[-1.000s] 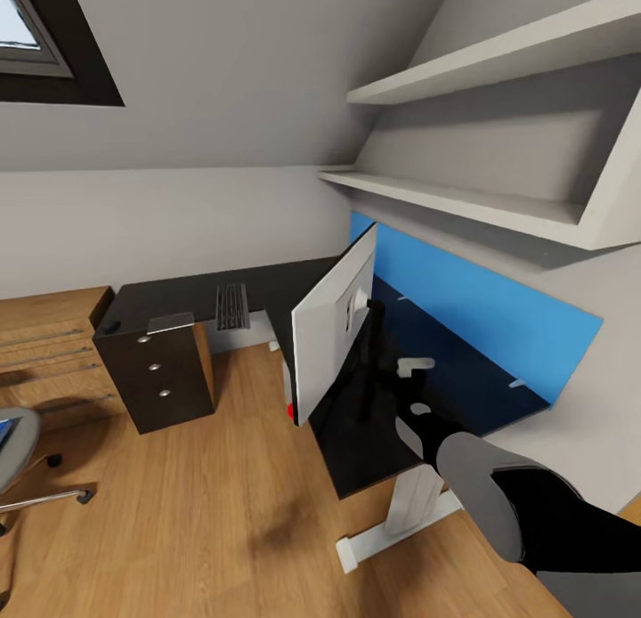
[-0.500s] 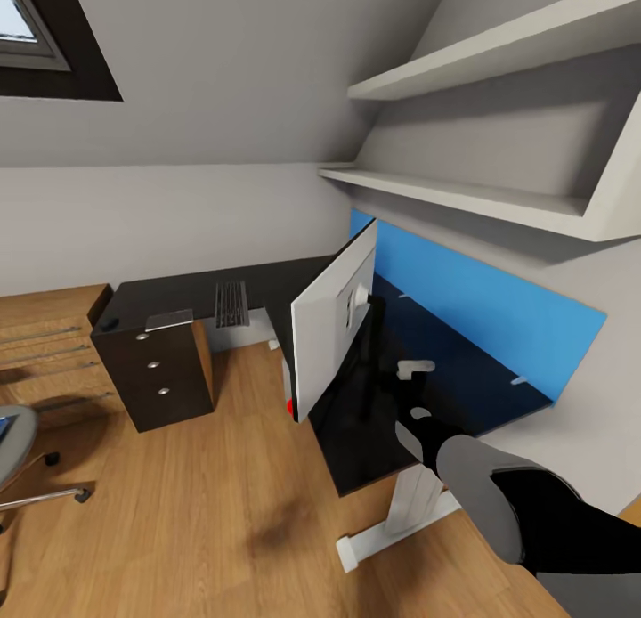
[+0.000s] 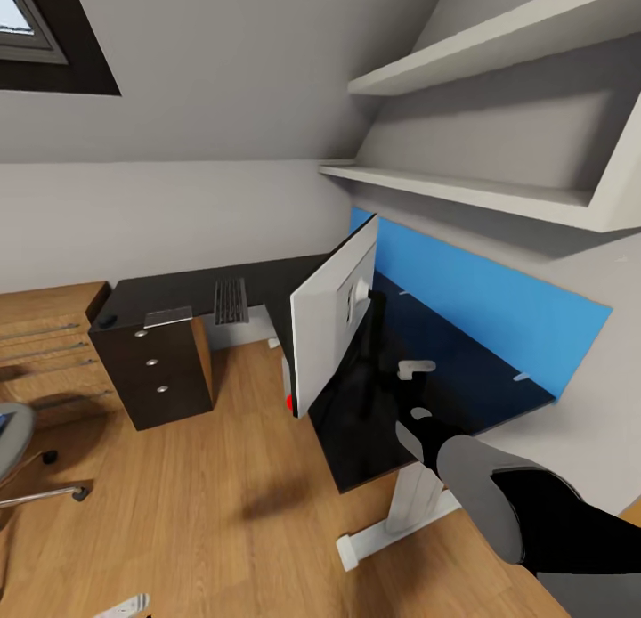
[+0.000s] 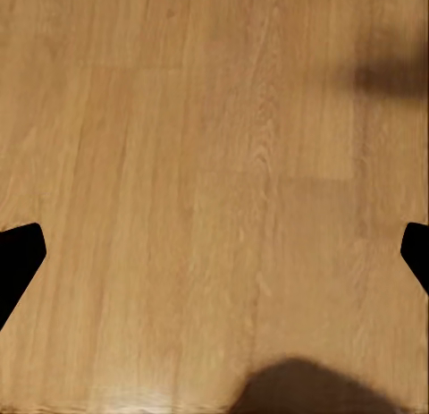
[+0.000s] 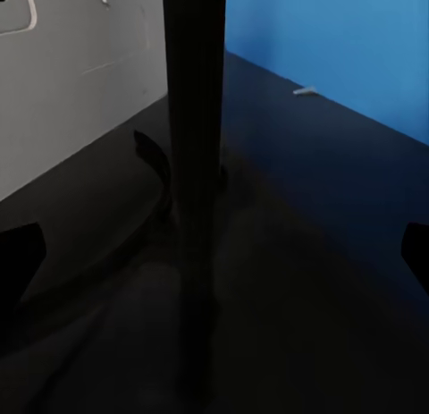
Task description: In the bedroom, organize the workspace by keeping the computer under the desk, ensuring the monitor is on the desk, placing the keyboard on the desk next to the monitor, placing the mouse on the desk next to the keyboard, moving the folder from the swivel chair onto the desk next to the mouse, stacking the notebook on top of the folder with the pen on top of the notebook, and positioning the swivel chair next to the desk.
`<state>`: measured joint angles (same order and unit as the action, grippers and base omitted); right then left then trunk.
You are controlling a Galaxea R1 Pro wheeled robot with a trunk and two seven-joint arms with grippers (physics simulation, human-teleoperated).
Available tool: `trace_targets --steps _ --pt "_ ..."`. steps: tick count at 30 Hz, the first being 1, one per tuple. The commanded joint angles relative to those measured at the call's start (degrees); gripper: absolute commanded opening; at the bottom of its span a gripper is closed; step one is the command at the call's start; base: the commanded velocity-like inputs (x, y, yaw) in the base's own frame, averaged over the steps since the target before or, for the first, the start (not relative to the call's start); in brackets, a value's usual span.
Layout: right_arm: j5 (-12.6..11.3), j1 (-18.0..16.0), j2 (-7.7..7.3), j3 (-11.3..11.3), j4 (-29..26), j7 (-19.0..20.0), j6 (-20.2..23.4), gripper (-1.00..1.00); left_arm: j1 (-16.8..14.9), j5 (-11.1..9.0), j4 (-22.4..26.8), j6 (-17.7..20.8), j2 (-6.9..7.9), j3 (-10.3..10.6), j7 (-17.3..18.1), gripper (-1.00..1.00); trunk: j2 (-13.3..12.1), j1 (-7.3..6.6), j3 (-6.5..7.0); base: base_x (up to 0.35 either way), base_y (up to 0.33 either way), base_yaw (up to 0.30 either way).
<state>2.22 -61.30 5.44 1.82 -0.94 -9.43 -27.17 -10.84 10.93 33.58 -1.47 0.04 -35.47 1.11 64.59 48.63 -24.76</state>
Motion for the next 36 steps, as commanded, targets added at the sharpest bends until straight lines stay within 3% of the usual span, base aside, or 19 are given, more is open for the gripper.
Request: trace_targets --steps 1,2,3,6,13,20,31,36 --pt "0.25 -0.05 0.02 0.20 0.06 -0.44 -0.08 1.00 -0.05 -0.08 1.46 2.07 -0.41 -0.25 0.59 1.00 0.45 0.23 -0.25 0.000 0.000 0.000" --pt "0.25 -0.05 0.02 0.20 0.06 -0.44 -0.08 1.00 -0.05 -0.08 1.46 2.07 -0.41 -0.25 0.59 1.00 0.86 0.45 -0.43 0.000 0.000 0.000" --pt "0.26 -0.05 0.01 0.20 0.06 -0.46 -0.08 1.00 -0.05 -1.24 3.72 5.64 -1.01 -0.17 1.39 1.00 1.26 0.67 -0.61 0.000 0.000 0.000" --pt "0.27 -0.05 0.00 0.20 0.07 -0.48 -0.08 1.00 -0.05 -2.49 5.81 8.80 -1.55 -0.12 2.22 1.00 2.46 1.33 -1.14 0.000 0.000 0.000" --pt "0.30 -0.05 -0.06 0.20 0.07 -0.49 -0.07 1.00 -0.05 -4.60 6.55 10.88 -2.55 -0.21 3.20 1.00 5.27 2.86 -2.40 0.000 0.000 0.000" --pt "0.32 -0.05 -0.13 0.18 0.07 -0.50 -0.07 1.00 -0.05 -6.19 2.51 7.98 -3.15 0.16 3.82 1.00 8.07 4.40 -3.66 0.000 0.000 0.000" --pt "0.33 -0.05 -0.15 0.17 0.07 -0.50 -0.07 1.00 -0.05 -6.47 0.16 0.63 -3.26 0.37 3.97 1.00 12.49 6.82 -5.63 0.000 0.000 0.000" --pt "0.33 -0.05 -0.10 0.19 0.07 -0.50 -0.07 1.00 -0.05 -6.51 0.00 -0.21 -3.28 0.34 3.98 1.00 12.49 6.82 -5.63 0.000 0.000 0.000"
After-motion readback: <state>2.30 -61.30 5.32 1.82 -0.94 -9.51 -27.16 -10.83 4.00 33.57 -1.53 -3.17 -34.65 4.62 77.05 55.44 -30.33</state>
